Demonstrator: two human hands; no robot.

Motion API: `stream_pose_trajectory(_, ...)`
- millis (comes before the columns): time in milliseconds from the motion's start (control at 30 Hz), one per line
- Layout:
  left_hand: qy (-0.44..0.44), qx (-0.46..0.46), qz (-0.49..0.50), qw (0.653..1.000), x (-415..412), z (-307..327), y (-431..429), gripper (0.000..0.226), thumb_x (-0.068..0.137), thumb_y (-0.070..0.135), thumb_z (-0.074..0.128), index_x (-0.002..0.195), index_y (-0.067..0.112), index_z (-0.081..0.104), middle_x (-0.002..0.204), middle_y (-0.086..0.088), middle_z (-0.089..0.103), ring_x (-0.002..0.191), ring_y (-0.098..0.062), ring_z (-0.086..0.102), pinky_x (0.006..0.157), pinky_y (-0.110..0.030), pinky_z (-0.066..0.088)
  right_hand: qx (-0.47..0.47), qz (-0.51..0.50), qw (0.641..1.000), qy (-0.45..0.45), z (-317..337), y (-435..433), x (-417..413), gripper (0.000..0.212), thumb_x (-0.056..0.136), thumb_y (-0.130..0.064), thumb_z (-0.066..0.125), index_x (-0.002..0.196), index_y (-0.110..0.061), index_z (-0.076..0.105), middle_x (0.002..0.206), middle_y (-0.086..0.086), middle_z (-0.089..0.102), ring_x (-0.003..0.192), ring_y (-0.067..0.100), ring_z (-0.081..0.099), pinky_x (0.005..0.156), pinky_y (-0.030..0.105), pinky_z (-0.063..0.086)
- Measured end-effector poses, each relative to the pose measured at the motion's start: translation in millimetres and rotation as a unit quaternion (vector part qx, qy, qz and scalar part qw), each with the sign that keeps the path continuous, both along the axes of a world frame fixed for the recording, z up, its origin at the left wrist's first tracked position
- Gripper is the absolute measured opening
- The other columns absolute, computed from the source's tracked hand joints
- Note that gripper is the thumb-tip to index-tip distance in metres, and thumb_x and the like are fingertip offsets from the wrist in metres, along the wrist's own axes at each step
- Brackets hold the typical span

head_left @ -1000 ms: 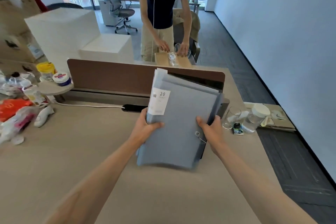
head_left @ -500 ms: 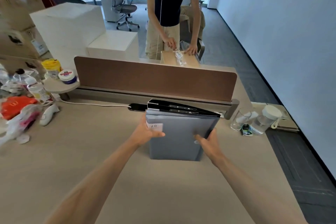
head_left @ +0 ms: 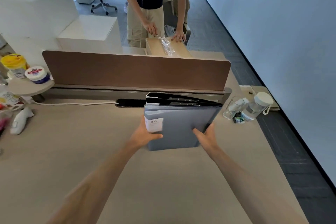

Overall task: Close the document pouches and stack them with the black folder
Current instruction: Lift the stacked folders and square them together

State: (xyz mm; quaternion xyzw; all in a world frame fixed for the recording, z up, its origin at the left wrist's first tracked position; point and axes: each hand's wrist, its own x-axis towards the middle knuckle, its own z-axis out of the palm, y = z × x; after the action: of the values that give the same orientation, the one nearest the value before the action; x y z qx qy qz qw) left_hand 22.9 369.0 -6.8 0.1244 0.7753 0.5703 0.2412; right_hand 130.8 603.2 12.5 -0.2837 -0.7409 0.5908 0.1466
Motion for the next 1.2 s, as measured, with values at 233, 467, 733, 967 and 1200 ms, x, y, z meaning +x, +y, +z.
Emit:
stream_pose_trajectory(233, -0.003, -0.053, 0.046, 0.998, -7.5, -17.8, 15.9, 0.076, 0.060, 0.045, 0.082, 0.127, 0.035, 0.048, 0.119, 0.014, 0.064, 0.108, -0.006, 0.062, 0.094, -0.039, 0.053, 0.046, -0.046, 0.997, -0.039, -10.9, 0.5, 4.7, 0.056, 0.065, -0.015, 0.083, 0.103, -0.018, 0.042, 0.107, 0.003, 0.061, 0.097, 0.015, 0.062, 0.081, 0.038, 0.055)
stream_pose_trajectory(467, -0.031, -0.140, 0.064, 0.988, 9.5, -12.6, 74.6, 0.076, 0.059, 0.051, 0.078, 0.118, 0.028, 0.036, 0.110, -0.002, 0.059, 0.096, -0.027, 0.063, 0.075, -0.045, 0.057, 0.048, -0.010, 0.985, -0.166, -20.1, 61.3, 13.1, 0.060, 0.056, -0.032, 0.086, 0.098, -0.018, 0.045, 0.095, -0.003, 0.057, 0.088, 0.018, 0.060, 0.079, 0.041, 0.054)
stream_pose_trajectory(733, -0.119, -0.202, 0.089, 0.968, 42.6, -47.0, 139.7, 0.070, 0.061, 0.056, 0.075, 0.107, 0.019, 0.038, 0.114, -0.006, 0.059, 0.100, -0.027, 0.062, 0.089, -0.044, 0.053, 0.002, 0.015, 0.968, -0.251, -50.8, 125.6, 19.4, 0.055, 0.055, -0.022, 0.089, 0.092, -0.016, 0.048, 0.099, 0.004, 0.061, 0.083, 0.015, 0.061, 0.073, 0.031, 0.053)
stream_pose_trajectory(967, -0.093, -0.256, 0.093, 0.958, 27.7, -44.6, 184.5, 0.075, 0.061, 0.057, 0.072, 0.115, 0.014, 0.042, 0.115, -0.009, 0.059, 0.104, -0.031, 0.060, 0.088, -0.043, 0.052, -0.025, 0.046, 0.955, -0.293, -74.5, 169.2, 2.1, 0.081, 0.055, -0.028, 0.089, 0.118, 0.000, 0.047, 0.119, 0.011, 0.057, 0.103, 0.024, 0.061, 0.086, 0.037, 0.054)
stream_pose_trajectory(1200, -0.111, -0.291, 0.103, 0.945, 21.6, -59.0, 204.7, 0.087, 0.047, 0.070, 0.062, 0.113, 0.017, 0.043, 0.117, -0.010, 0.061, 0.105, -0.031, 0.061, 0.090, -0.044, 0.052, -0.008, 0.075, 0.939, -0.337, -83.5, 192.7, -9.7, 0.073, 0.066, -0.029, 0.083, 0.121, 0.000, 0.045, 0.116, 0.008, 0.055, 0.094, 0.018, 0.054, 0.077, 0.027, 0.047)
